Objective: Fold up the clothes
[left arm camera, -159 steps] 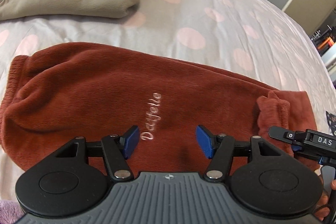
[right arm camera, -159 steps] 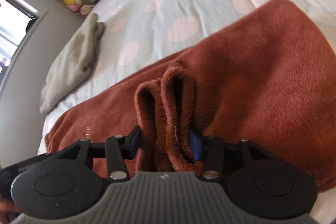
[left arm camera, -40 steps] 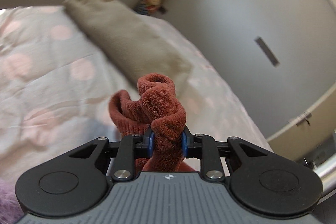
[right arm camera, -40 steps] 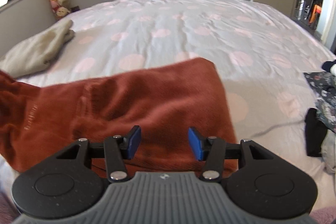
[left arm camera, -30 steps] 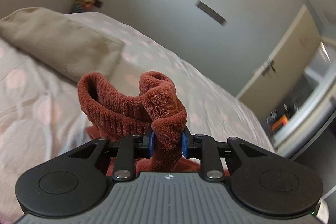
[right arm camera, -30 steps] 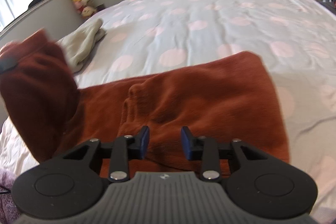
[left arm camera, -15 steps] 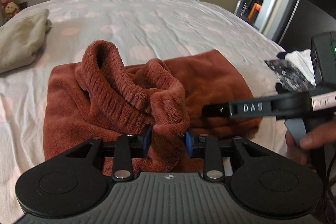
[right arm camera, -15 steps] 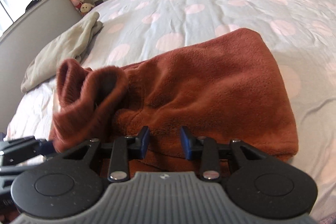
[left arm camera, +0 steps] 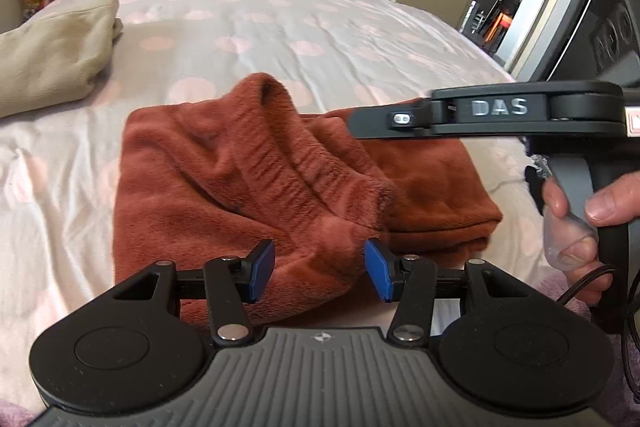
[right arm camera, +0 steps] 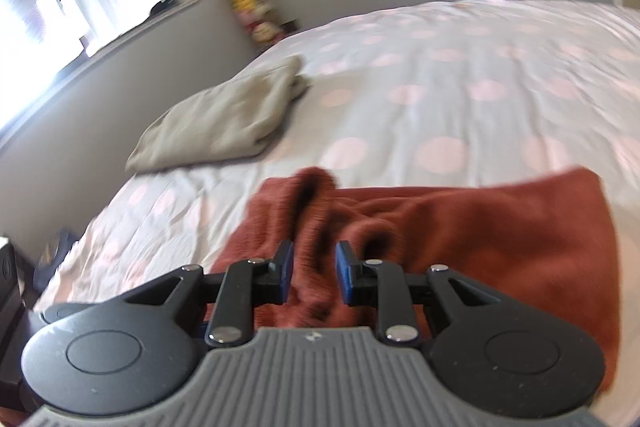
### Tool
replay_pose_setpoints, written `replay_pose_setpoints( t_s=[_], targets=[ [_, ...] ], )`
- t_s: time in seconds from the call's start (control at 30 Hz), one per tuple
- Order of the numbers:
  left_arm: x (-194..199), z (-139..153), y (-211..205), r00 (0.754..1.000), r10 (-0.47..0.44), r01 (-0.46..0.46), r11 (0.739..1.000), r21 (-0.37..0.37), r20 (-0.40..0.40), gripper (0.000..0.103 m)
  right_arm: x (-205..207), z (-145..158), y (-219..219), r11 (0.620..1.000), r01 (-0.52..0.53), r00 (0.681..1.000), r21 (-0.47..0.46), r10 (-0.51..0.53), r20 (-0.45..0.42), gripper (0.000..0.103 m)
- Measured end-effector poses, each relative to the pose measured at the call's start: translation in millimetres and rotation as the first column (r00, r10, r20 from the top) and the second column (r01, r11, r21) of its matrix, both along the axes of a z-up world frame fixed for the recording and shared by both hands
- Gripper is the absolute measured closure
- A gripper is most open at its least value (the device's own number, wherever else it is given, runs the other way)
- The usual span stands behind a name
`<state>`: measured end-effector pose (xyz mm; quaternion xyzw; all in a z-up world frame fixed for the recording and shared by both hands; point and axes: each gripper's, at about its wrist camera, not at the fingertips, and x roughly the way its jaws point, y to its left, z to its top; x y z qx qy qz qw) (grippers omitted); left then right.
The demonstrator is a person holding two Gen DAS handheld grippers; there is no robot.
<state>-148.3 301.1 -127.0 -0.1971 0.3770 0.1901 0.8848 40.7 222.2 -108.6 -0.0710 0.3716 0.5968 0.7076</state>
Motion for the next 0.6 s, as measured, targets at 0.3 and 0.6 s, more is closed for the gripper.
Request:
replay_pose_setpoints(
  t_s=[0.3, 0.6],
  targets=[
    [7, -21, -12, 0.996, -0.048, 0.050, 0.999, 0.017, -0.079, 0.055, 14, -41, 23, 0.987, -0.084, 0.988, -0.137, 0.066, -0.137, 0.081],
    [1, -25, -27, 0.995, -0.100, 0.101, 0.993, 0.059, -0.018, 0.050, 29, -65, -17, 0.996, -0.078, 0.829, -0.047, 0.039, -0.558, 0.094]
  ],
)
